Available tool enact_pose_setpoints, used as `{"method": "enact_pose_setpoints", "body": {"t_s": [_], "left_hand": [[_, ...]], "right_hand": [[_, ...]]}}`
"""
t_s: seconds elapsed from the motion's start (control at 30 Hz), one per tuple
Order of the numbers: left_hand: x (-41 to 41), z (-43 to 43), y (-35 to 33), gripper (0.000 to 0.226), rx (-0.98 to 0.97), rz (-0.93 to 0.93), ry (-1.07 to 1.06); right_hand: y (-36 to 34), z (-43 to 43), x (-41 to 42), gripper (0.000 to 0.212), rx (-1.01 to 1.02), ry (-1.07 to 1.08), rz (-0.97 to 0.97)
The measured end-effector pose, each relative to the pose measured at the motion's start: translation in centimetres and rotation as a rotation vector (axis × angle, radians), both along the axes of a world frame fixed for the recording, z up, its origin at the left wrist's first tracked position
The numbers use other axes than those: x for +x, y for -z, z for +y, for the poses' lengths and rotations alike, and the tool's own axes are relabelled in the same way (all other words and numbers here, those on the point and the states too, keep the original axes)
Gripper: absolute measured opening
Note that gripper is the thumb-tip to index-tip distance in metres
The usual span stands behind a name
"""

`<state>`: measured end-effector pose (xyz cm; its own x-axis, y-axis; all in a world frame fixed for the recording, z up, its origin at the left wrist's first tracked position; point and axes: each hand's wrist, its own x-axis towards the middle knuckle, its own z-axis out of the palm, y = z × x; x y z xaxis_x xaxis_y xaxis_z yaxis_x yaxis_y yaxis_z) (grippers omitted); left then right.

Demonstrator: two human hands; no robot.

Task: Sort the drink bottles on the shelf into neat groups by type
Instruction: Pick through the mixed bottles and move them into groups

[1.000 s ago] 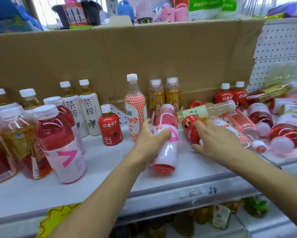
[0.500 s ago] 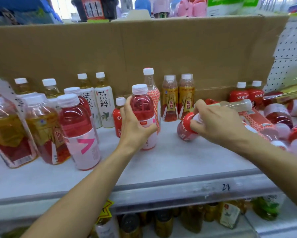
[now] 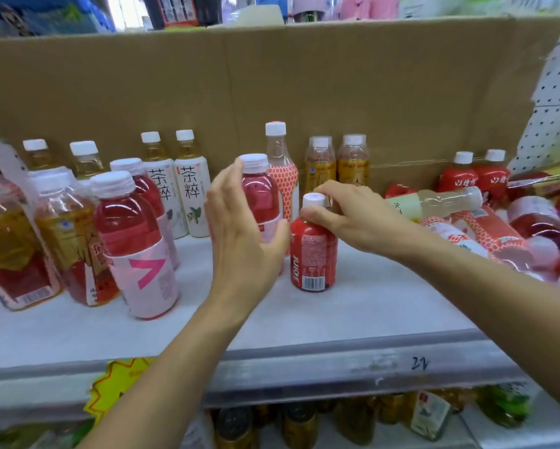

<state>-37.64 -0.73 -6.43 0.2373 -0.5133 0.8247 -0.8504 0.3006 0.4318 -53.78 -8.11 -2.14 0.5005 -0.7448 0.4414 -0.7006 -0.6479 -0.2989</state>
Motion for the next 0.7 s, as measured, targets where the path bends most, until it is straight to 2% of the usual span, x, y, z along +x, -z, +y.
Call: {"method": "enact_pose_setpoints", "body": {"t_s": [0.07, 0.2, 0.4, 0.47, 0.6, 0.7], "left_hand": [[-2.4, 0.5, -1.0, 0.076, -0.042, -0.155, 0.080], [-6.5, -0.6, -2.2, 0.061, 0.089, -0.349, 0.208], [-13.9, -6.3, -3.2, 0.062, 0.321, -0.390, 0.283], [-15.7, -9.3, -3.2, 0.064, 0.428, -0.367, 0.265], [-17.9, -13.9, -2.5, 0.062, 0.576, -0.251, 0.246], [-18.3, -15.9, -2.3, 0.074, 0.628, -0.299, 0.209]], "right_hand": [[-0.1, -1.0, -2.1, 0.047, 0.015, 0.012, -0.004], [-1.5, -5.2, -9.0, 0.037, -0.028, 0.071, 0.020], [-2.7, -11.6, -20.4, 0.044, 0.217, 0.208, 0.431], [-2.0, -13.0, -21.9, 0.043, 0.247, 0.157, 0.422], [-1.8, -14.4, -22.7, 0.035, 0.171, 0.013, 0.376], [-3.2, -14.4, -22.2, 0.029, 0.092, -0.096, 0.263]]}}
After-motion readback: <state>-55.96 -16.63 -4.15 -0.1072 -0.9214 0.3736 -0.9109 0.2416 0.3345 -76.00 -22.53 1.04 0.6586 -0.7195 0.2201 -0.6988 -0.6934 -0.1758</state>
